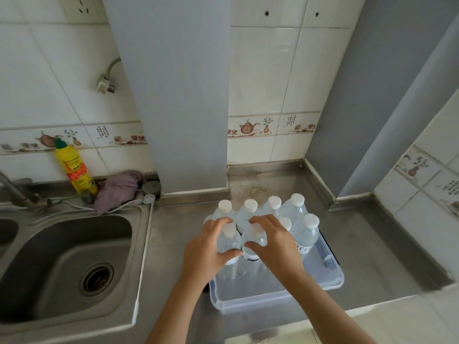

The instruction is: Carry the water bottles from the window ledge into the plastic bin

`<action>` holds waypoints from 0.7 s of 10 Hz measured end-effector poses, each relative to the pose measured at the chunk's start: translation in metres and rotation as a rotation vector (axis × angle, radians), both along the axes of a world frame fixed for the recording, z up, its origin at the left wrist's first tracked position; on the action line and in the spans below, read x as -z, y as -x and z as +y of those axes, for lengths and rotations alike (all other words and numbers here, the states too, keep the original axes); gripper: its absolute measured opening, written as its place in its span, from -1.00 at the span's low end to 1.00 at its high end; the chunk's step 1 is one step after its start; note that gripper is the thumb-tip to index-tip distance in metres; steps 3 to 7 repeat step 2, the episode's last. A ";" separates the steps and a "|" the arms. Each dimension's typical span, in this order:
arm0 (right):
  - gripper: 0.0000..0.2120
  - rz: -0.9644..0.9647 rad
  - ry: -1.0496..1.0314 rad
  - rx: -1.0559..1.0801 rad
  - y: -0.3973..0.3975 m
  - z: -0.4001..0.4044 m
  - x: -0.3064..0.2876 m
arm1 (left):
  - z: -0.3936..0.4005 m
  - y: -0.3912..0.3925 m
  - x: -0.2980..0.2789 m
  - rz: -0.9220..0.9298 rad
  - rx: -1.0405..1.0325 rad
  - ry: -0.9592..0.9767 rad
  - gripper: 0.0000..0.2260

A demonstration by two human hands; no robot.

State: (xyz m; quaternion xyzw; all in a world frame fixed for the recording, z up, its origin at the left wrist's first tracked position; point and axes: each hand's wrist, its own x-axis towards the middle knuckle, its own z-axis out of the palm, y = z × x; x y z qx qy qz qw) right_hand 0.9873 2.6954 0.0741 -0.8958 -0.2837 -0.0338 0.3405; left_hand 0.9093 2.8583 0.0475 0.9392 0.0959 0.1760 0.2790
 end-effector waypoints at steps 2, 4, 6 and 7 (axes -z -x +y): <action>-0.64 -0.032 0.002 -0.073 -0.002 -0.014 -0.011 | -0.019 0.010 -0.010 0.015 -0.074 -0.025 -0.44; -0.64 -0.032 0.002 -0.073 -0.002 -0.014 -0.011 | -0.019 0.010 -0.010 0.015 -0.074 -0.025 -0.44; -0.64 -0.032 0.002 -0.073 -0.002 -0.014 -0.011 | -0.019 0.010 -0.010 0.015 -0.074 -0.025 -0.44; -0.64 -0.032 0.002 -0.073 -0.002 -0.014 -0.011 | -0.019 0.010 -0.010 0.015 -0.074 -0.025 -0.44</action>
